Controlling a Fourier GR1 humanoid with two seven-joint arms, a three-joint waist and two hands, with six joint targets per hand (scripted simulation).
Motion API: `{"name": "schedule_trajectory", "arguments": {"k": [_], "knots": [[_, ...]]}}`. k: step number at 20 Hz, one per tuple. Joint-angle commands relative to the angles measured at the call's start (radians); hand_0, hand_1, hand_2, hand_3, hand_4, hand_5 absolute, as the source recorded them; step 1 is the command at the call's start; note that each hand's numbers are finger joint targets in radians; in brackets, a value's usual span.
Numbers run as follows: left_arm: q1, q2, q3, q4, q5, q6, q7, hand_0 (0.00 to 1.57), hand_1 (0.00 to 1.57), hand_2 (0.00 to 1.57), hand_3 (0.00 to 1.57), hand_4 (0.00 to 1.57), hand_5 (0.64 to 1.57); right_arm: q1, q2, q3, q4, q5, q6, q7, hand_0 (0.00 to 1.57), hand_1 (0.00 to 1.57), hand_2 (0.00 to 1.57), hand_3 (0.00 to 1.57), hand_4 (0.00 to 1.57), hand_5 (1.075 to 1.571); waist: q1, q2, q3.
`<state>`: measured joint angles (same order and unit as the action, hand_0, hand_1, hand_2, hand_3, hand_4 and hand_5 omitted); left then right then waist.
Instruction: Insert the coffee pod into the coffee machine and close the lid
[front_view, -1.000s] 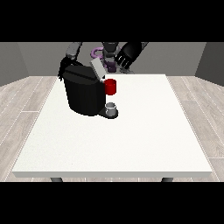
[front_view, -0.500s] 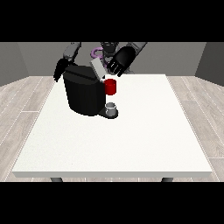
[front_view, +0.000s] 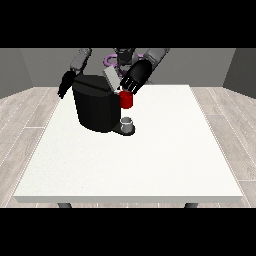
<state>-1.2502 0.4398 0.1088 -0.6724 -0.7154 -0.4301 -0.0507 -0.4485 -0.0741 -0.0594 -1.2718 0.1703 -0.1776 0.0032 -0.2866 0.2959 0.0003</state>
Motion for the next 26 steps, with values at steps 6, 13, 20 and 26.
{"name": "schedule_trajectory", "arguments": {"k": [6, 13, 20, 26], "knots": [[-0.031, 0.015, 0.023, 0.044, 0.009, -0.022, -0.020, 1.19, 1.19, 1.23, 1.19, 0.43, 1.571, -0.019, -0.007, 0.010, -0.016, 0.011, 0.002, 0.024, 0.00, 0.00, 0.00, 0.00, 0.04, 1.571, -0.028, 0.015, -0.0002], [-0.036, 0.039, 0.010, 0.033, -0.015, -0.021, -0.033, 1.22, 1.22, 1.26, 1.20, 0.42, 1.571, 0.009, -0.019, -0.015, 0.016, -0.010, 0.014, -0.033, 0.00, 0.00, 0.00, 0.00, 0.00, 1.571, -0.005, 0.011, 0.0002], [-0.046, 0.040, 0.023, 0.042, -0.018, 0.019, -0.062, 1.22, 1.22, 1.24, 1.20, 0.36, 1.571, -0.016, -0.014, -0.009, -0.004, -0.007, 0.007, 0.021, 0.00, 0.00, 0.00, 0.00, 0.00, 1.571, -0.016, 0.020, 0.0000], [-0.019, -0.042, -0.026, 0.011, -0.069, 0.111, -0.029, 1.27, 1.27, 1.27, 1.18, 0.17, 1.571, -0.021, -0.002, -0.024, 0.028, -0.021, 0.001, 0.004, 0.00, 0.00, 0.00, 0.00, 0.00, 1.571, -0.001, 0.003, 0.0001]]}}
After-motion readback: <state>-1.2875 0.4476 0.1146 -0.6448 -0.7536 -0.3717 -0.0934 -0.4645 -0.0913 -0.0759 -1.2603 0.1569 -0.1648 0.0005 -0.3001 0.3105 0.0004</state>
